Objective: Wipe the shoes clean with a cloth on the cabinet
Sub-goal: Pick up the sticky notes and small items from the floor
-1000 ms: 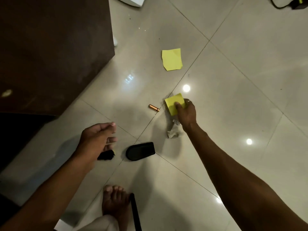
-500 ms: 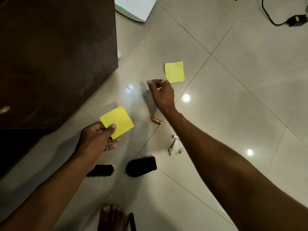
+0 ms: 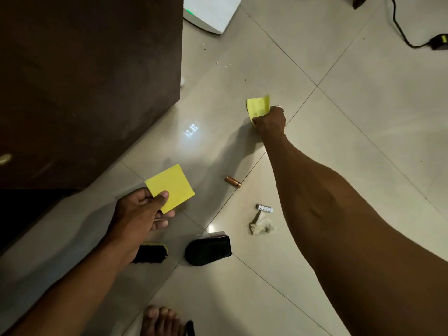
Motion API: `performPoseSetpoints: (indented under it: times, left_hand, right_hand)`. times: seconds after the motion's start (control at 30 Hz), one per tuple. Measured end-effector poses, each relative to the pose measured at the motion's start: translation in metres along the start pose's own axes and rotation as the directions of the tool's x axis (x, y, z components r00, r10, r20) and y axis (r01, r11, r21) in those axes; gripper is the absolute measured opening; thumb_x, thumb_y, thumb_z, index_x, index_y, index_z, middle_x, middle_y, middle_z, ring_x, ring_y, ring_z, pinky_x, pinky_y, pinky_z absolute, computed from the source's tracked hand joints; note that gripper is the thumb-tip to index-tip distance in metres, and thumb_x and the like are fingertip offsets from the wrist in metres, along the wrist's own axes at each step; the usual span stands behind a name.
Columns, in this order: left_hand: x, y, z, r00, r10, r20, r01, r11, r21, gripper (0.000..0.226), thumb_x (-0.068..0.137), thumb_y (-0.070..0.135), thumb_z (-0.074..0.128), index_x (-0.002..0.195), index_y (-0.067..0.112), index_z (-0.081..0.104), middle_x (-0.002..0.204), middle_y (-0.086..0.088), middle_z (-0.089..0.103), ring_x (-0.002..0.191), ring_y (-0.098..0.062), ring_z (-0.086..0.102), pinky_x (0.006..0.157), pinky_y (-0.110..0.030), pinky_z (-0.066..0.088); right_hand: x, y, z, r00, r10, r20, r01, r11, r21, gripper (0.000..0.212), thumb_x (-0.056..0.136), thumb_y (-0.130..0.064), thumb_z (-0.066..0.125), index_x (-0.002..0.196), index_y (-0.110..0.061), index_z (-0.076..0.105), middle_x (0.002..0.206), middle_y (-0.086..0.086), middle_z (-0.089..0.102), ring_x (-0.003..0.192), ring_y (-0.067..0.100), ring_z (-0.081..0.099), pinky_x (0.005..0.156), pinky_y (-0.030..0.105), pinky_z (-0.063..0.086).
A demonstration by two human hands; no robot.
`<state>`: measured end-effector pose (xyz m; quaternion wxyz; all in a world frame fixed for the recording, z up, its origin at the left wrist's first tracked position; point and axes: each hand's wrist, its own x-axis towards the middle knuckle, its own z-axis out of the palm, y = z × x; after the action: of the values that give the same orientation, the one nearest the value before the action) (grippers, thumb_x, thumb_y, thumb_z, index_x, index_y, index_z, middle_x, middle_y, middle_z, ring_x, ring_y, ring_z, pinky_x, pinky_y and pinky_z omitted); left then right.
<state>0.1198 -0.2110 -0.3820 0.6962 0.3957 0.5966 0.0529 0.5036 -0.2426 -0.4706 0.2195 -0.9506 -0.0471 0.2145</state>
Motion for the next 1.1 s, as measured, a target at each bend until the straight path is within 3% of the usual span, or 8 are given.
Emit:
performPoseSetpoints:
  times: [0.17, 0.3, 0.4, 0.57, 0.73, 0.83, 0.97, 1.1]
  left_hand:
    - [-0.003, -0.005, -0.015, 0.999, -0.008, -0.044, 0.007, 0.999, -0.034, 0.006, 0.096, 0.019, 0.069, 0.099, 0.013, 0.070, 0.088, -0.004, 0.077, 0.074, -0.020, 0.077, 0.052, -0.023, 0.057]
    - [-0.009, -0.013, -0.030, 0.996, -0.032, -0.078, 0.027, 0.998, -0.065, 0.006, 0.096, 0.018, 0.069, 0.097, 0.012, 0.070, 0.092, -0.007, 0.076, 0.073, -0.021, 0.077, 0.050, -0.023, 0.056]
    - [-0.023, -0.008, -0.040, 0.993, -0.054, -0.105, 0.042, 0.993, -0.112, 0.006, 0.096, 0.017, 0.068, 0.096, 0.011, 0.069, 0.092, -0.008, 0.075, 0.072, -0.020, 0.077, 0.050, -0.023, 0.055]
    - [-0.057, 0.012, -0.055, 0.990, -0.034, -0.136, 0.006, 0.980, -0.201, 0.006, 0.098, 0.008, 0.065, 0.094, 0.005, 0.066, 0.088, -0.012, 0.073, 0.067, -0.017, 0.076, 0.052, -0.021, 0.057]
    - [-0.094, 0.013, -0.074, 0.990, 0.003, -0.143, -0.037, 0.970, -0.240, 0.013, 0.101, 0.010, 0.060, 0.110, 0.007, 0.070, 0.094, -0.012, 0.078, 0.081, -0.023, 0.078, 0.053, -0.020, 0.056]
    - [-0.121, 0.010, -0.079, 0.987, 0.013, -0.161, -0.061, 0.953, -0.297, 0.016, 0.101, 0.012, 0.060, 0.114, 0.010, 0.070, 0.092, -0.007, 0.079, 0.081, -0.022, 0.078, 0.050, -0.020, 0.054]
    - [-0.156, 0.010, -0.083, 0.986, 0.008, -0.167, -0.080, 0.901, -0.427, 0.013, 0.101, 0.010, 0.059, 0.109, 0.013, 0.069, 0.081, -0.004, 0.078, 0.071, -0.016, 0.076, 0.051, -0.023, 0.057]
    - [-0.179, 0.014, -0.089, 0.987, 0.034, -0.157, -0.111, 0.849, -0.516, 0.021, 0.099, 0.010, 0.059, 0.117, 0.005, 0.068, 0.103, -0.017, 0.074, 0.080, -0.024, 0.074, 0.057, -0.027, 0.060]
  right_hand:
    - [-0.005, 0.010, -0.002, 1.000, 0.000, 0.009, 0.000, 1.000, -0.011, 0.030, 0.077, -0.037, 0.076, 0.104, -0.024, 0.075, 0.115, 0.001, 0.072, 0.115, 0.027, 0.064, 0.083, 0.025, 0.041]
    - [-0.030, 0.009, -0.009, 0.998, -0.028, 0.052, 0.011, 0.953, 0.304, 0.021, 0.081, -0.026, 0.080, 0.074, -0.023, 0.060, 0.079, -0.004, 0.066, 0.083, 0.019, 0.063, 0.064, 0.018, 0.047]
    - [-0.084, 0.002, -0.012, 0.989, -0.047, 0.138, -0.032, 0.854, 0.520, 0.027, 0.084, -0.024, 0.083, 0.076, -0.017, 0.059, 0.075, -0.001, 0.061, 0.070, 0.016, 0.056, 0.059, 0.022, 0.046]
    - [-0.214, -0.022, -0.018, 0.866, -0.087, 0.493, -0.225, 0.813, 0.538, 0.013, 0.088, -0.025, 0.080, 0.094, -0.016, 0.072, 0.082, 0.000, 0.067, 0.066, 0.015, 0.057, 0.055, 0.025, 0.045]
    - [-0.322, -0.041, -0.017, 0.727, -0.305, 0.615, -0.088, 0.847, 0.524, 0.014, 0.089, -0.017, 0.079, 0.093, -0.006, 0.072, 0.070, -0.003, 0.062, 0.062, 0.014, 0.052, 0.053, 0.024, 0.042]
    - [-0.359, -0.052, -0.019, 0.669, -0.387, 0.634, 0.024, 0.864, 0.503, 0.020, 0.085, -0.011, 0.083, 0.100, -0.013, 0.070, 0.079, -0.009, 0.073, 0.066, 0.004, 0.066, 0.060, 0.015, 0.048]
    - [-0.387, -0.062, -0.023, 0.647, -0.443, 0.621, 0.193, 0.883, 0.429, 0.037, 0.078, -0.019, 0.088, 0.107, -0.018, 0.065, 0.080, 0.003, 0.070, 0.064, 0.008, 0.060, 0.061, 0.023, 0.048]
    - [-0.407, -0.071, -0.031, 0.614, -0.506, 0.606, 0.338, 0.862, 0.377, 0.036, 0.080, -0.022, 0.087, 0.104, -0.027, 0.061, 0.075, -0.001, 0.063, 0.065, 0.011, 0.058, 0.062, 0.023, 0.046]
